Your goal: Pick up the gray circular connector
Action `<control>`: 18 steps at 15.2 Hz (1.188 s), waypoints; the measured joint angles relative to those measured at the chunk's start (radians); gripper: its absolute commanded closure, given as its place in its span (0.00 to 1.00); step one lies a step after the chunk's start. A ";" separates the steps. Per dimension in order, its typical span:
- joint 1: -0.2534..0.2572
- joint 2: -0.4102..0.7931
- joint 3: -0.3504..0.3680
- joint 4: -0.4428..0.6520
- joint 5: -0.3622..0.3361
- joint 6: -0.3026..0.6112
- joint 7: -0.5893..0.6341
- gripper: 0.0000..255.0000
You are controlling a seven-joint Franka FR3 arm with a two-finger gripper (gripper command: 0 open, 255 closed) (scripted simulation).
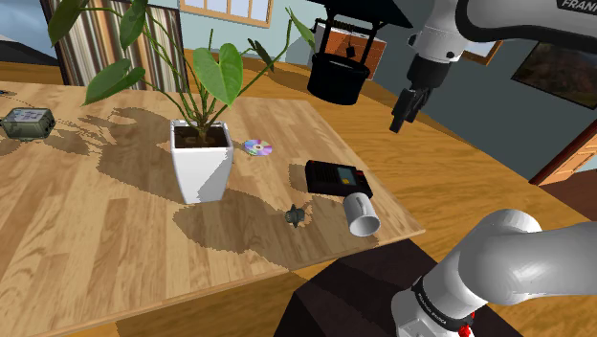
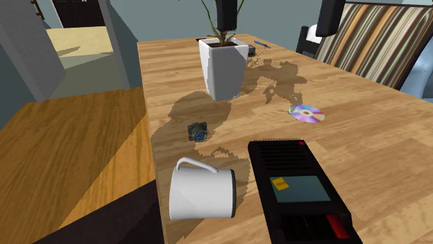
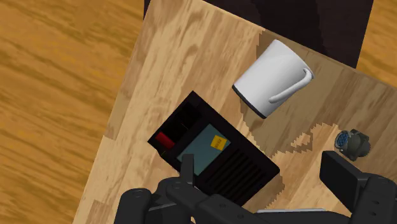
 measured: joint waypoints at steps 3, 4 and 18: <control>0.005 -0.001 0.016 -0.030 0.014 0.027 0.027 0.00; 0.008 -0.006 0.028 -0.056 0.024 0.047 0.046 0.00; 0.083 0.176 0.246 -0.261 0.187 0.431 0.365 0.00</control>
